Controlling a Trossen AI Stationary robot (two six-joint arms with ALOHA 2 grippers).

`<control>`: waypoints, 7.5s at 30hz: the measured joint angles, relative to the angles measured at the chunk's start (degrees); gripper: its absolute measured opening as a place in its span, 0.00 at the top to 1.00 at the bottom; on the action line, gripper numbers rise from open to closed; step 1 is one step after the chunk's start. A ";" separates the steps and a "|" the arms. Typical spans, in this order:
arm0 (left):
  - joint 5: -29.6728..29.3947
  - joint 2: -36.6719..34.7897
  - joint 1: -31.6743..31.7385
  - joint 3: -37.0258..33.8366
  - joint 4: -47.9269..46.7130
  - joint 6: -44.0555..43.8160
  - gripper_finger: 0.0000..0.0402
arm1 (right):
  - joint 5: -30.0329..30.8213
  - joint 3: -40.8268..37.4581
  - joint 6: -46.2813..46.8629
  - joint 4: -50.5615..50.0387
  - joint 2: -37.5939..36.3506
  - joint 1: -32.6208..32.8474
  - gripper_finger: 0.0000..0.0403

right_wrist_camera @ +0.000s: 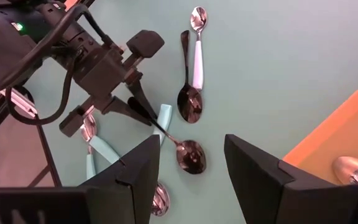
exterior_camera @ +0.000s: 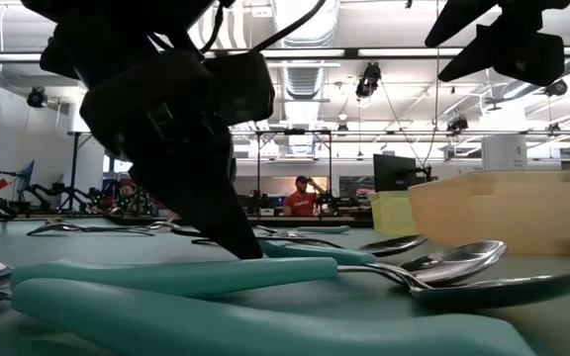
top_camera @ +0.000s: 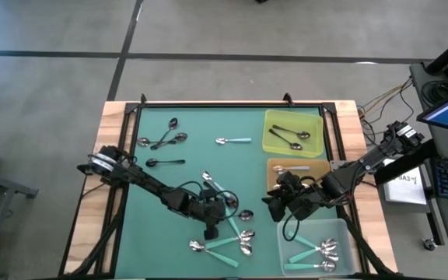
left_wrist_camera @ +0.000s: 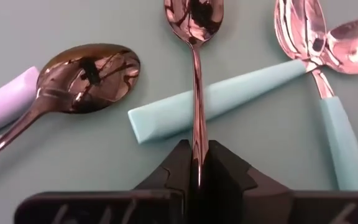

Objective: Sort silverware by color (type)
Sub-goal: Put the black spoon into the yellow bin, then put the blue spoon into the orange bin

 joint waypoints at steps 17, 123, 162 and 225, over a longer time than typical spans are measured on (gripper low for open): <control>-4.50 -11.16 0.04 -0.25 -0.44 -4.02 0.94 | 0.63 0.00 3.09 1.09 0.04 0.00 0.58; -41.79 -23.22 12.39 21.26 -26.83 3.86 0.55 | -1.14 0.00 -38.73 -17.89 -4.27 -54.09 0.98; 13.49 2.54 24.96 22.70 -47.43 47.13 0.58 | -12.02 0.00 -55.03 -17.53 1.70 -54.88 0.73; -14.94 -14.70 30.86 15.55 4.13 -7.39 0.99 | -35.63 -0.04 -34.02 24.86 -9.07 -54.47 0.53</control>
